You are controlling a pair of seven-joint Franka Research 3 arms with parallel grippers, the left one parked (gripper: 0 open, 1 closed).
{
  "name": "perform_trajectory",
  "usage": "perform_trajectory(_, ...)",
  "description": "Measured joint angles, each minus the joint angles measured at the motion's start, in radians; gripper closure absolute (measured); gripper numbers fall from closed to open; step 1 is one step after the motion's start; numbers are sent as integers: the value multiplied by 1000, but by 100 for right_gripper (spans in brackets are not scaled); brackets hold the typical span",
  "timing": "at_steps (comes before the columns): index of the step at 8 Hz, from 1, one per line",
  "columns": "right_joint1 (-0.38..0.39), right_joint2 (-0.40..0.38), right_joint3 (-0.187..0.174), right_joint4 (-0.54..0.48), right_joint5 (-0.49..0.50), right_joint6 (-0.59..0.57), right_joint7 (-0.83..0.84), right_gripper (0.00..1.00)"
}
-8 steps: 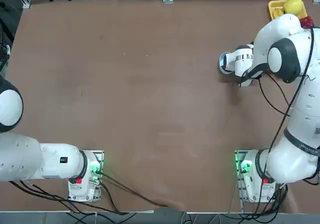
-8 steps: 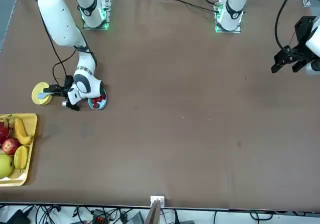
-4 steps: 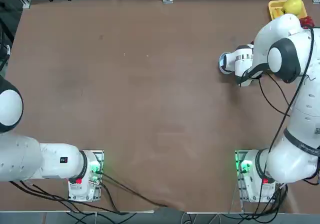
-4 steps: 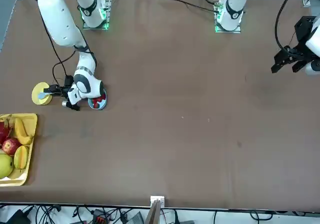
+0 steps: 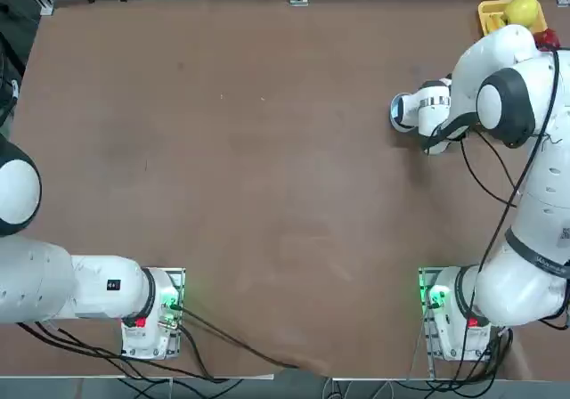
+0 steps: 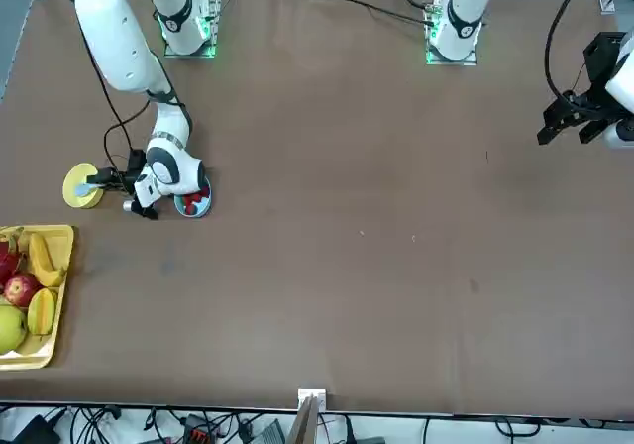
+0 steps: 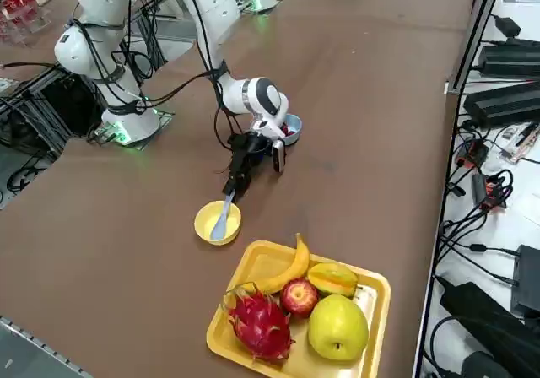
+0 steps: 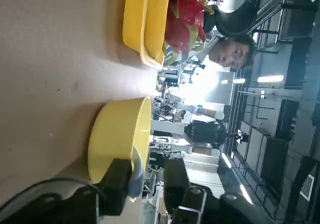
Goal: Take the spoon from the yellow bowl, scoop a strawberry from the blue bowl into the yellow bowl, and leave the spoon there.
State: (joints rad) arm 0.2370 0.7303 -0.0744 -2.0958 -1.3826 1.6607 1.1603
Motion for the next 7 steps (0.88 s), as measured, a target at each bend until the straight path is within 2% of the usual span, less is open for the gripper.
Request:
perform_trajectory(2, 1, 0, 1, 1, 0, 0, 1, 81)
perform_trajectory(4, 1, 0, 2, 3, 0, -1, 4, 88)
perform_trajectory(7, 2, -4, 4, 32, 0, -40, 5, 88)
